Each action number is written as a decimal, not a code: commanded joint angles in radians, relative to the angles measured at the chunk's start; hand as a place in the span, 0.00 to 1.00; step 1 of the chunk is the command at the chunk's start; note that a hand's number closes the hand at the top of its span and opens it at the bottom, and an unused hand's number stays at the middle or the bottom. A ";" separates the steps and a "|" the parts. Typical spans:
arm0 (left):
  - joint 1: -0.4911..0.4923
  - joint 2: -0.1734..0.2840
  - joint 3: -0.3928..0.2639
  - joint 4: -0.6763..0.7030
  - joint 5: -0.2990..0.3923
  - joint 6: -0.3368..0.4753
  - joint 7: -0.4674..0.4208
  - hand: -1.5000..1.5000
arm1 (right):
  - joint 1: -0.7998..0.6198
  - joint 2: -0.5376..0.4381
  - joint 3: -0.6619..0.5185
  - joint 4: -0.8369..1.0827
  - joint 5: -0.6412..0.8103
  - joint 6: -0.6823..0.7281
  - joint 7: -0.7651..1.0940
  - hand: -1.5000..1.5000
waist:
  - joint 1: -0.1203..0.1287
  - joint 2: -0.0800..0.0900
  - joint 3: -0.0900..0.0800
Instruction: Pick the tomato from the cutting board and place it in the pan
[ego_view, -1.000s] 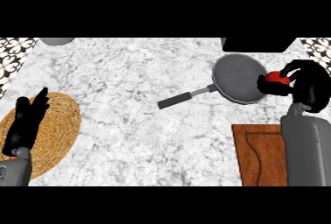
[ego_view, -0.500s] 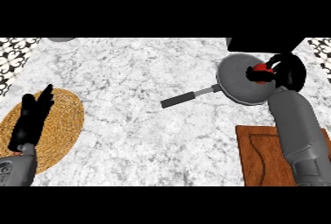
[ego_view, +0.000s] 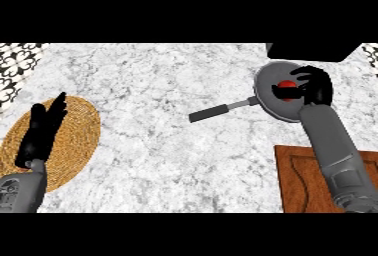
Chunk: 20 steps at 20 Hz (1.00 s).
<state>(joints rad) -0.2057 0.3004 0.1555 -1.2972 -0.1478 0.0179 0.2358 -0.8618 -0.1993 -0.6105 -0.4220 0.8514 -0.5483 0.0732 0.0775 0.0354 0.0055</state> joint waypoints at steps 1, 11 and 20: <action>-0.002 0.040 0.034 0.019 0.037 -0.049 -0.006 0.50 | -0.060 -0.013 -0.044 0.089 -0.053 0.012 -0.048 0.00 | 0.008 0.000 -0.001; -0.007 -0.007 -0.001 0.035 -0.005 -0.003 -0.039 0.50 | -0.091 0.009 -0.139 0.080 -0.163 -0.115 -0.276 0.00 | 0.017 0.011 0.000; 0.009 0.016 0.021 0.011 0.002 -0.007 -0.003 0.50 | -0.027 -0.062 -0.276 0.074 -0.324 -0.148 -0.469 0.00 | -0.016 -0.009 -0.001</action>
<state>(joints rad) -0.2075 0.3009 0.1632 -1.2744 -0.1503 0.0156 0.2141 -0.9191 -0.2222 -0.8358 -0.3462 0.5890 -0.7041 -0.3221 0.0747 0.0340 0.0051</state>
